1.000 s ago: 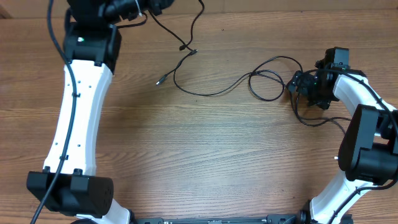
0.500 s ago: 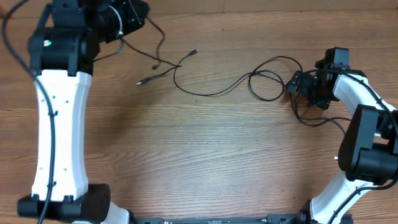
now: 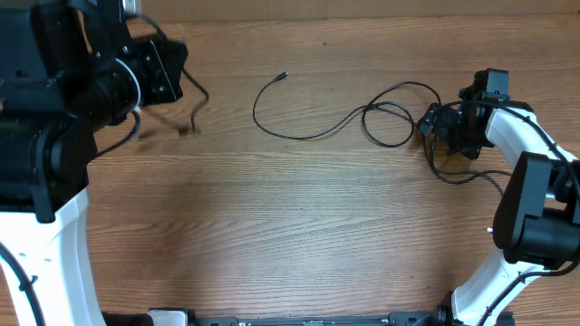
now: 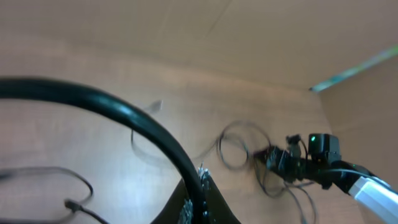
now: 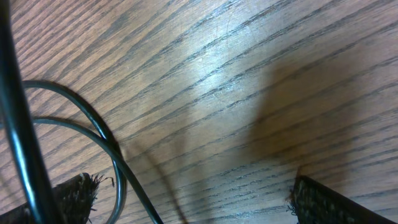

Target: Untangle cables

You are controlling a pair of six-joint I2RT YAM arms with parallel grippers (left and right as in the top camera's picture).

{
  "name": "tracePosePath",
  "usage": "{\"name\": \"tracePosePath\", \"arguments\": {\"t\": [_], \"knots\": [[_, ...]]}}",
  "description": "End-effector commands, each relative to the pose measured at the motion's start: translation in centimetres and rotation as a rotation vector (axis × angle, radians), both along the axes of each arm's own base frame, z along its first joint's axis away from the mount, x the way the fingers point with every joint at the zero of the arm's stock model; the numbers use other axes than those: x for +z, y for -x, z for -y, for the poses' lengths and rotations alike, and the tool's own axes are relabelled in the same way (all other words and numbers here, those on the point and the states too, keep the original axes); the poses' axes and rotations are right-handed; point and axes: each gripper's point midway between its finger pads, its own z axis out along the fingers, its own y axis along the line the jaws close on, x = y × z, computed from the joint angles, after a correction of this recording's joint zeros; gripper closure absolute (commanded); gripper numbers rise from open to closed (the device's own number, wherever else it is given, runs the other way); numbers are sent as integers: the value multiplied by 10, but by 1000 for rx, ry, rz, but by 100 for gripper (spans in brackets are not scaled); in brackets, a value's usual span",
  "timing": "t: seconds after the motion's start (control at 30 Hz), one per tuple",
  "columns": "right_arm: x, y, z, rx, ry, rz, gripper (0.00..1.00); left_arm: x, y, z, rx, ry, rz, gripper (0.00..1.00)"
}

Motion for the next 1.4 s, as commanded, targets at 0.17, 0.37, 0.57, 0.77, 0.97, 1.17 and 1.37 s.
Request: {"name": "tracePosePath", "arguments": {"t": [0.17, 0.37, 0.57, 0.77, 0.97, 1.17, 1.37], "knots": [[-14, 11, -12, 14, -45, -45, 0, -18, -29, -18, 189, 78, -89, 96], [-14, 11, -12, 14, -45, -45, 0, -14, -82, -113, 521, -40, 34, 96], [-14, 11, -12, 14, -45, -45, 0, 6, -133, -224, 722, -94, 241, 96], [-14, 11, -12, 14, -45, -45, 0, -9, -165, -293, 806, -125, 308, 96], [-14, 11, -12, 14, -45, -45, 0, -97, -211, -325, 803, -221, 170, 96], [-14, 11, -12, 14, -45, -45, 0, -235, -244, -327, 844, 8, -96, 96], [-14, 11, -12, 14, -45, -45, 0, -299, -272, -303, 706, 286, -172, 96]]}}
